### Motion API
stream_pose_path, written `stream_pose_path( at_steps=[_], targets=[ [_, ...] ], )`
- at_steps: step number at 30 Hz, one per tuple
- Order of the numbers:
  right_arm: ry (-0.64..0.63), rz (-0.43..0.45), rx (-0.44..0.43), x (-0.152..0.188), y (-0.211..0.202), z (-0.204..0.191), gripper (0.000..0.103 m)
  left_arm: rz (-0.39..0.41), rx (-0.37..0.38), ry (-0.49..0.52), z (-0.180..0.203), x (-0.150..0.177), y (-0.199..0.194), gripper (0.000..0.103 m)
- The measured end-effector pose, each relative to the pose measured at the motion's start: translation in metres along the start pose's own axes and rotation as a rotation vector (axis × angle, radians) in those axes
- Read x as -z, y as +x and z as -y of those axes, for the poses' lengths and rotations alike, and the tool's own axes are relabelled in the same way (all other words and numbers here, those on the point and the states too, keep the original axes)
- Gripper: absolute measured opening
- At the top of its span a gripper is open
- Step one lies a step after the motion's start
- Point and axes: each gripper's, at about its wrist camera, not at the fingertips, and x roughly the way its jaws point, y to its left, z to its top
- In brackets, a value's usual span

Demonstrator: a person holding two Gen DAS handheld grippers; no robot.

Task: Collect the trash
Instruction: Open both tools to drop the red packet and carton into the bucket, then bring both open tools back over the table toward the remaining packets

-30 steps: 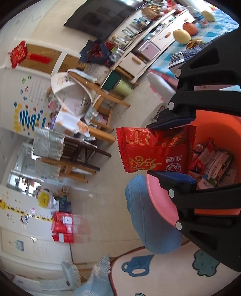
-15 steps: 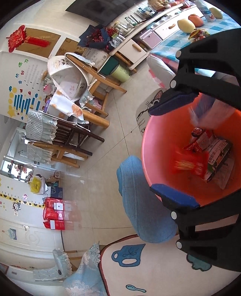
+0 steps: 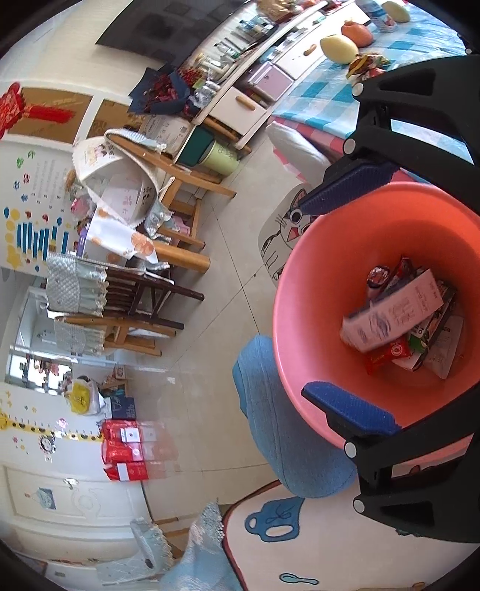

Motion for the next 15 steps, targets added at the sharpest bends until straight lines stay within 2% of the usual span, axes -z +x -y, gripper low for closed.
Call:
stream_pose_path(
  at_steps=[9,15],
  targets=[
    [0.024,-0.022,0.029,0.02,-0.007,0.019,0.089,0.009,0.028,0.131,0.036,0.01,-0.008,0.095],
    [0.037,-0.016,0.039,0.03,-0.014,0.034,0.089,0.006,0.09,0.176,0.056,0.016,-0.013,0.096]
  ],
)
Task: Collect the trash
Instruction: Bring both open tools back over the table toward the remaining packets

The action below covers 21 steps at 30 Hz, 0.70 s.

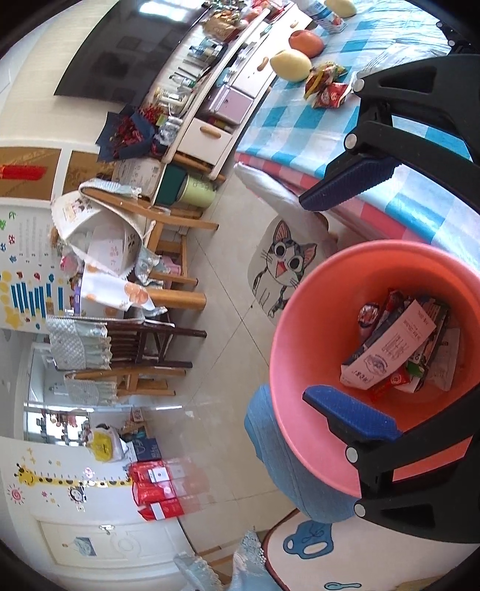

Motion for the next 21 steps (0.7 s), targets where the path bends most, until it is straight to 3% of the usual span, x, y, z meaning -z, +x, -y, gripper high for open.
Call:
stream_pose_path(
  at_steps=[21],
  targets=[
    [0.077,0.026,0.034,0.03,-0.03,0.055,0.09,0.004,0.036,0.155,0.065,0.015,-0.008,0.096]
  ],
)
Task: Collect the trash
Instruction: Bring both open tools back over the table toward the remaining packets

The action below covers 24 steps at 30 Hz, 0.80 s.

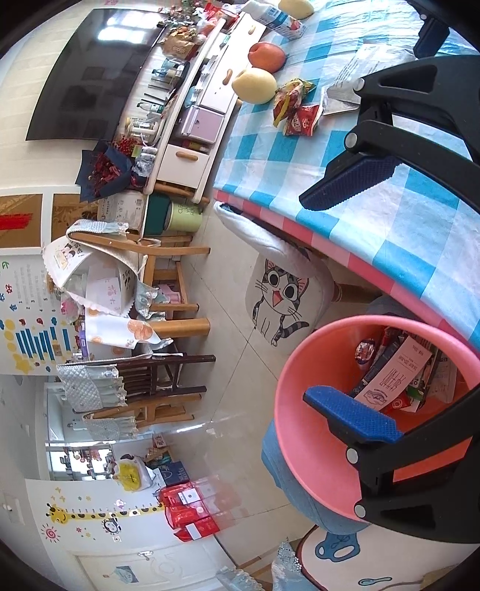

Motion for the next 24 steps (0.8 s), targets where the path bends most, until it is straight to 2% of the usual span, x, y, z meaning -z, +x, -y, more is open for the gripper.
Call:
stream_pose_path(
  at_steps=[11,24],
  targets=[
    [0.056,0.023,0.025,0.007,-0.014,0.034,0.09,-0.018,0.02,0.066,0.036,0.007,-0.001,0.097],
    [0.15,0.034,0.021,0.015,-0.025,0.084,0.09,-0.041,0.031,0.2,0.09,0.019,-0.001,0.096]
  ],
)
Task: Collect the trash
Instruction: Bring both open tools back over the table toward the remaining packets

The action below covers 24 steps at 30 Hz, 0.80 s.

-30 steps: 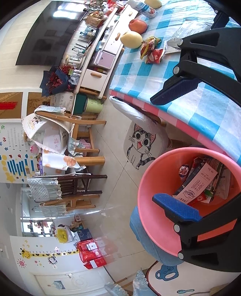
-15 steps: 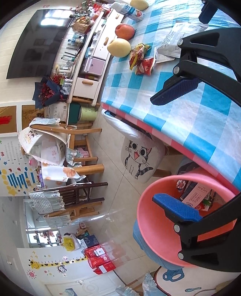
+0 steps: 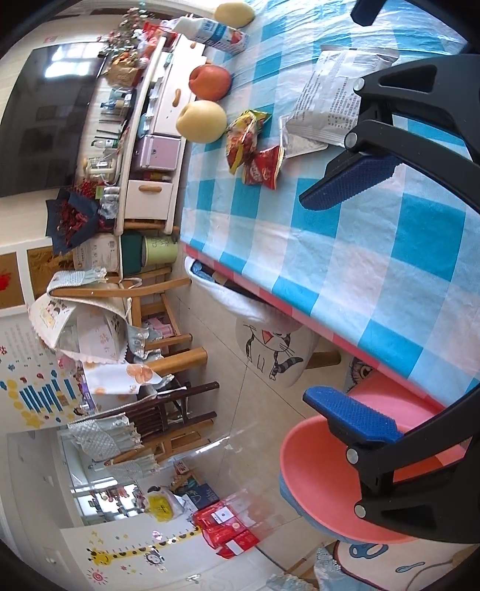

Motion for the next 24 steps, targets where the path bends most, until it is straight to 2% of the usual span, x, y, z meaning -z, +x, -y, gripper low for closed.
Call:
stream_pose_path(
  at_steps=[9,16,21,24],
  targets=[
    [0.034,-0.024,-0.021,0.001,-0.001,0.04,0.09,-0.023,0.029,0.058,0.029,0.002,0.003,0.097],
    [0.01,-0.086,-0.067,0.0,0.019,0.067,0.09,-0.081,0.079,0.01,0.03,0.002,0.017,0.096],
    [-0.045,-0.118,-0.089,-0.002,0.04,0.074,0.09,-0.087,0.132,-0.016,0.031,0.0,0.022,0.096],
    [-0.099,-0.12,-0.09,-0.005,0.05,0.073,0.09,-0.068,0.195,-0.017,0.035,-0.005,0.024,0.096]
  ],
)
